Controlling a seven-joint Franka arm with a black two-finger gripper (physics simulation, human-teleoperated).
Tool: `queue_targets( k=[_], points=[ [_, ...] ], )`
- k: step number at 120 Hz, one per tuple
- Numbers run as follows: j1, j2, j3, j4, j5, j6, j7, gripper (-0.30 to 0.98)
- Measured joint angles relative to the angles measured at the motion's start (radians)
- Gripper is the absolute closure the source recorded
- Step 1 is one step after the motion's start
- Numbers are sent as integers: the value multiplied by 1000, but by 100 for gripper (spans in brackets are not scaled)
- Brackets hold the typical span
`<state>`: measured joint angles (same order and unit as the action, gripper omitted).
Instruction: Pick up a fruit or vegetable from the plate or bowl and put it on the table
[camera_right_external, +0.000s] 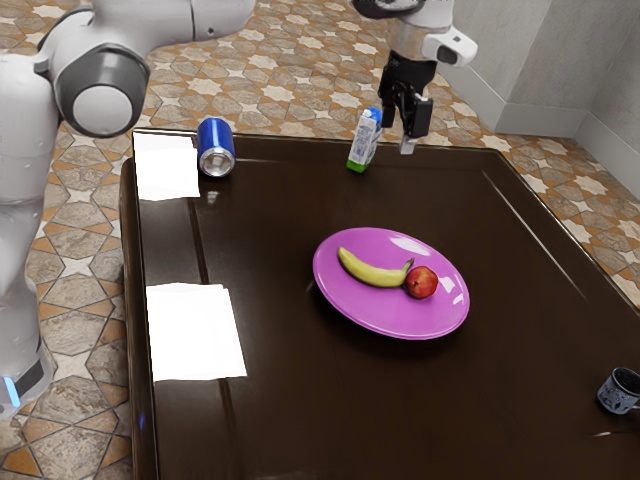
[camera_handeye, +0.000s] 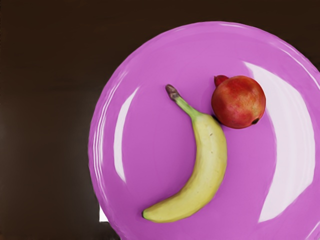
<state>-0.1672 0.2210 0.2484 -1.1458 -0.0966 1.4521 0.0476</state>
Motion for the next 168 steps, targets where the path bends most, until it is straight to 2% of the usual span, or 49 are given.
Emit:
queue_targets(
  k=[49, 84, 103, 135, 168],
  points=[
    [14, 18, 14, -36, -27, 0, -8, 0],
    [5, 130, -60, -38, -46, 46, -41, 0],
    [5, 163, -133, -34, -52, 75, -59, 0],
    [7, 240, -157, -36, -56, 141, -40, 0],
    [5, 304, -157, -39, -45, 206, 51, 0]
  ],
)
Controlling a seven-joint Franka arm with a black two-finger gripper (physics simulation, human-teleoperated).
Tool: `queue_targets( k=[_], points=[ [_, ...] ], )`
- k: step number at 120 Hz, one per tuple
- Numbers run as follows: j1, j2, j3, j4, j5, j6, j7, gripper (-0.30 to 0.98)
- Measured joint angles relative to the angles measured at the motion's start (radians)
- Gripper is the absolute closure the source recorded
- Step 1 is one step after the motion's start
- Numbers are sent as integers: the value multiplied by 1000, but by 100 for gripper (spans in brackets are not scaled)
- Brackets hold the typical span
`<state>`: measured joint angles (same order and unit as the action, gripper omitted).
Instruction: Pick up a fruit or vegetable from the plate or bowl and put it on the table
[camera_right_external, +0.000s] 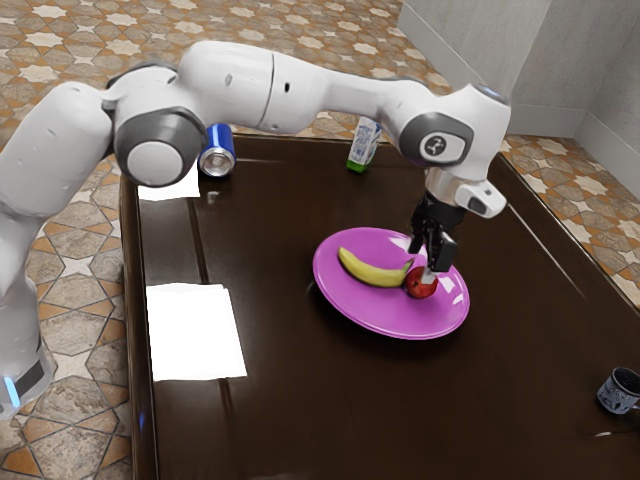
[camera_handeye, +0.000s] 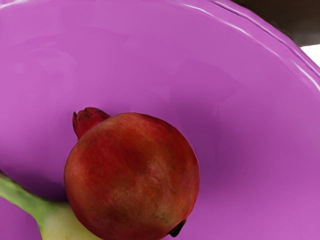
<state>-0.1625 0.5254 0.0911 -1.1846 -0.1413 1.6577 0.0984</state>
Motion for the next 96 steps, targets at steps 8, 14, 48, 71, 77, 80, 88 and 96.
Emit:
queue_targets(
  k=[8, 14, 48, 71, 77, 80, 88, 96],
  points=[
    [0, 13, 0, 0, 0, 9, 20, 0],
    [0, 18, 0, 0, 1, 15, 34, 0],
    [5, 39, 5, 0, 21, 54, 105, 0],
    [6, 66, 4, 0, 29, 83, 138, 0],
    [6, 72, 3, 0, 30, 89, 145, 0],
    [6, 73, 3, 0, 30, 91, 148, 0],
    [5, 78, 3, 0, 28, 96, 156, 2],
    [5, 83, 2, 0, 25, 100, 162, 7]
  ],
)
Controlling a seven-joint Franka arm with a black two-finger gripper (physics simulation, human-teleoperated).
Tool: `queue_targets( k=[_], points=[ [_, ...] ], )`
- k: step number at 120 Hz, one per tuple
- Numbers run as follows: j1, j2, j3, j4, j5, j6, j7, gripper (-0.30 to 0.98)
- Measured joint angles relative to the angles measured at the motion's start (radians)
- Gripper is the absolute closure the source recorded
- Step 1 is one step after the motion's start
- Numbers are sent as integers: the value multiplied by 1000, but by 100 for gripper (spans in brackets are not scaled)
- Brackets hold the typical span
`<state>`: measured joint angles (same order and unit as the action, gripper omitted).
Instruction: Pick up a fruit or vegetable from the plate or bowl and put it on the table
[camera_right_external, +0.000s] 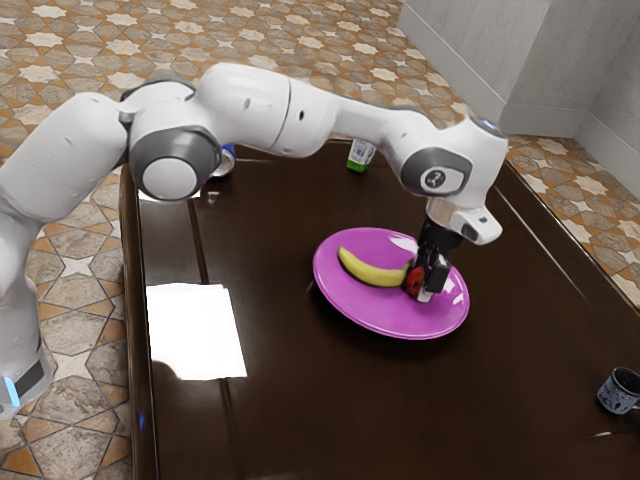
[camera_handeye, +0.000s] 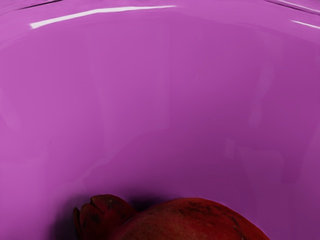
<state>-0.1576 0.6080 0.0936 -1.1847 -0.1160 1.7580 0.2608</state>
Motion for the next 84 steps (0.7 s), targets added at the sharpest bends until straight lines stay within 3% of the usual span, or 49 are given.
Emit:
queue_targets(
  k=[34, 65, 84],
  points=[
    [0, 4, 1, 2, 1, 8, 8, 38],
    [5, -57, 16, 9, 7, -4, -3, 38],
    [15, -117, 152, 19, -17, -28, -12, 37]
  ],
)
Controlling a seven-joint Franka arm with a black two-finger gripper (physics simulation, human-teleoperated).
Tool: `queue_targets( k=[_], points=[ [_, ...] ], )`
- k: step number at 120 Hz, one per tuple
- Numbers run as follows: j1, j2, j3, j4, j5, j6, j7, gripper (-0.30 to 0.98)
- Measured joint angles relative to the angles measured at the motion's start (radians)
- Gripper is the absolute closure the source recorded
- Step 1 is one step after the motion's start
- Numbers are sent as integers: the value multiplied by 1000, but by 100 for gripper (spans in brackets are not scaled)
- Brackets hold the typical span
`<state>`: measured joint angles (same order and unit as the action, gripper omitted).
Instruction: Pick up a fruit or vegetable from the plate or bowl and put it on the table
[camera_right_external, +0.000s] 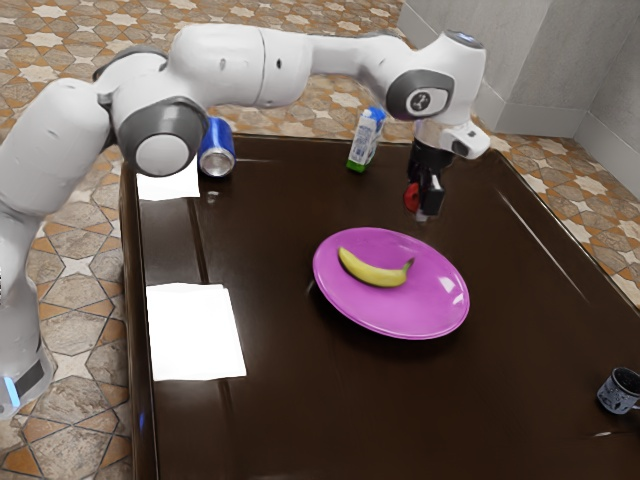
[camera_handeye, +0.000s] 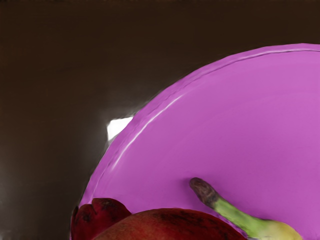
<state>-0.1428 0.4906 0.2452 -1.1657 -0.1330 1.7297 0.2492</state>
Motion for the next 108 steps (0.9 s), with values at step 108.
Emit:
queue_targets(
  k=[108],
  points=[
    [190, 36, 37, 51, -38, 2, -69, 3]
  ],
)
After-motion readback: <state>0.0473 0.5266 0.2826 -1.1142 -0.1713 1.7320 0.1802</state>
